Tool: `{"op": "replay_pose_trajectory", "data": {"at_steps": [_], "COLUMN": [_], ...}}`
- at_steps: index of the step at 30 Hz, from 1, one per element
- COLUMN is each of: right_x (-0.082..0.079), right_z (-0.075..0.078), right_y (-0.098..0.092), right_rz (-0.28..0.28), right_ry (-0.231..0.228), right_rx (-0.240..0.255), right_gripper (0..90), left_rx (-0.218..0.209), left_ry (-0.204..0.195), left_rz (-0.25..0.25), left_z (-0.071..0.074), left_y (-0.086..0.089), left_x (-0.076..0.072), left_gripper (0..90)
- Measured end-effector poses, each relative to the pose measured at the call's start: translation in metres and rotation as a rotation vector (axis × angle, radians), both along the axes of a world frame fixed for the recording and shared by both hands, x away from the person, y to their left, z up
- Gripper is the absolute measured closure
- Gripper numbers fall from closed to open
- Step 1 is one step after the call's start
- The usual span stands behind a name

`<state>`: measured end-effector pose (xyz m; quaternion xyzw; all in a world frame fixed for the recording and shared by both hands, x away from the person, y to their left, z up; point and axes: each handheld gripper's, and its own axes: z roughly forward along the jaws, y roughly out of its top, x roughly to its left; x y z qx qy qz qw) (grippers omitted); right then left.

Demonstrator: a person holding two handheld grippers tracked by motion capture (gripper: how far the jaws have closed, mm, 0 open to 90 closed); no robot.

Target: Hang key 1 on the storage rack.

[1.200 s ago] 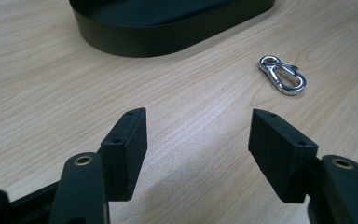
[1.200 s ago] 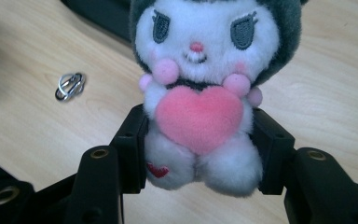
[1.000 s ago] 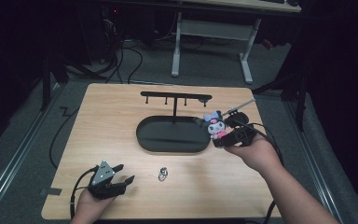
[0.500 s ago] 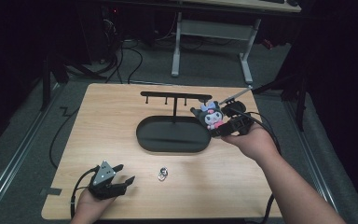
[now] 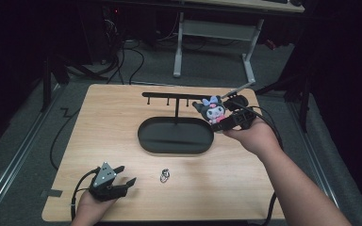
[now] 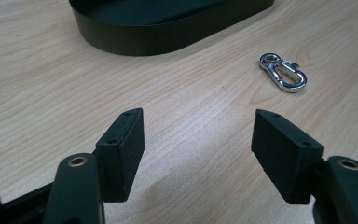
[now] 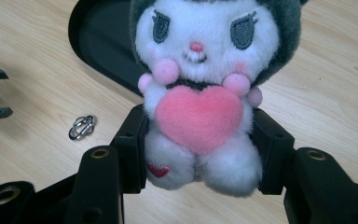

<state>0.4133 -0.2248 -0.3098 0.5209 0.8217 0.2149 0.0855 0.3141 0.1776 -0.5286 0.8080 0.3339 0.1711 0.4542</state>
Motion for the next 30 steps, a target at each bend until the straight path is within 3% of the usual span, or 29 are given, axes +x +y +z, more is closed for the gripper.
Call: {"op": "replay_pose_trajectory", "data": {"at_steps": [7,17,26,30], "right_x": [0.006,0.011,0.003,0.001], "right_z": [0.006,0.002,-0.020,-0.031], "right_y": [0.000,-0.009,-0.025,-0.025], "right_rz": [-0.007,-0.036,-0.058,-0.043], "right_ry": [-0.022,-0.037,-0.016,0.001], "right_rx": [0.003,-0.010,-0.012,-0.037], "right_gripper": [48.7,48.6,48.6,48.6], "left_rx": [0.000,0.005,0.010,0.016], "left_ry": [0.002,0.004,0.009,0.012], "left_rz": [0.000,-0.001,-0.013,-0.018], "left_z": [0.000,0.000,-0.002,-0.003], "left_y": [0.000,0.001,-0.002,-0.003], "left_x": [0.000,0.000,0.000,-0.001], "left_gripper": [35.3,35.4,35.5,35.5]}}
